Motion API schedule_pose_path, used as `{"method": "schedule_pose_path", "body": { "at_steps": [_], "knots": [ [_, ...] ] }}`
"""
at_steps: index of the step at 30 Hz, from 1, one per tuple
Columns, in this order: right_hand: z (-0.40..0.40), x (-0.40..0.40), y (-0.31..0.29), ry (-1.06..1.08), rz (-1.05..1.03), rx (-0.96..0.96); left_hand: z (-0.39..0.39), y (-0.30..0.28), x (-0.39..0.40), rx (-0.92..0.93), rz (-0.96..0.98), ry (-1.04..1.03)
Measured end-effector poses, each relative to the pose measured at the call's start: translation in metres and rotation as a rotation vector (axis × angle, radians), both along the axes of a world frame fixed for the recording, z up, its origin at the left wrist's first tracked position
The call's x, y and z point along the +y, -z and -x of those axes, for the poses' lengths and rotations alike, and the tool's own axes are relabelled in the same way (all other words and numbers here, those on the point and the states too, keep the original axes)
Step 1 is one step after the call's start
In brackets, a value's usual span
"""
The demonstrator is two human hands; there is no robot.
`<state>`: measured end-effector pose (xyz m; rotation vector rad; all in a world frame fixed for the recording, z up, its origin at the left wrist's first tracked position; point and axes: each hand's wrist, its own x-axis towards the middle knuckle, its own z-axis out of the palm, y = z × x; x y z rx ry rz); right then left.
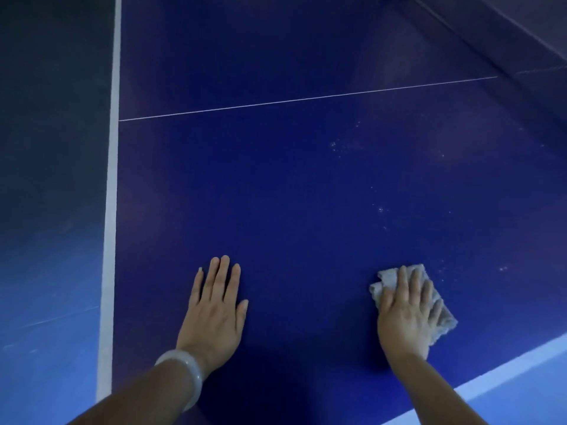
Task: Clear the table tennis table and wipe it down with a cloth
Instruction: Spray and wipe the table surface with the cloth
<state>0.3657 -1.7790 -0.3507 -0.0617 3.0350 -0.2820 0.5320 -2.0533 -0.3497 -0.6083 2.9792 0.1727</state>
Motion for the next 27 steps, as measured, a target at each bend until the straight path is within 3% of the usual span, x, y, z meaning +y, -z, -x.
{"method": "schedule_pose_path", "body": {
  "at_steps": [4,6,11,13,17,20,25,27],
  "knots": [
    [-0.04,-0.005,0.006,-0.323,-0.02,0.023,0.001,-0.007,0.001,-0.041,0.013,-0.002],
    [-0.039,0.001,0.004,-0.369,-0.021,0.002,0.007,-0.012,0.005,-0.05,-0.028,-0.041],
    [-0.04,0.013,0.0,-0.479,0.043,0.019,0.047,-0.033,0.067,0.231,-0.247,-0.174],
    [-0.046,0.033,0.002,-0.633,0.048,0.002,0.068,-0.035,0.108,0.28,-0.33,-0.196],
    [-0.036,0.104,0.012,-0.934,-0.03,0.031,0.094,-0.022,0.172,0.169,-0.326,-0.315],
    [0.007,0.144,0.01,-0.865,-0.1,0.067,0.092,-0.008,0.191,0.08,-0.112,-0.291],
    [0.055,0.148,0.001,-0.228,-0.009,0.043,0.096,0.0,0.196,0.05,-0.017,-0.285],
    [0.036,0.122,-0.002,-0.236,0.0,0.029,0.096,0.001,0.196,0.047,-0.005,-0.284]
  ]
}}
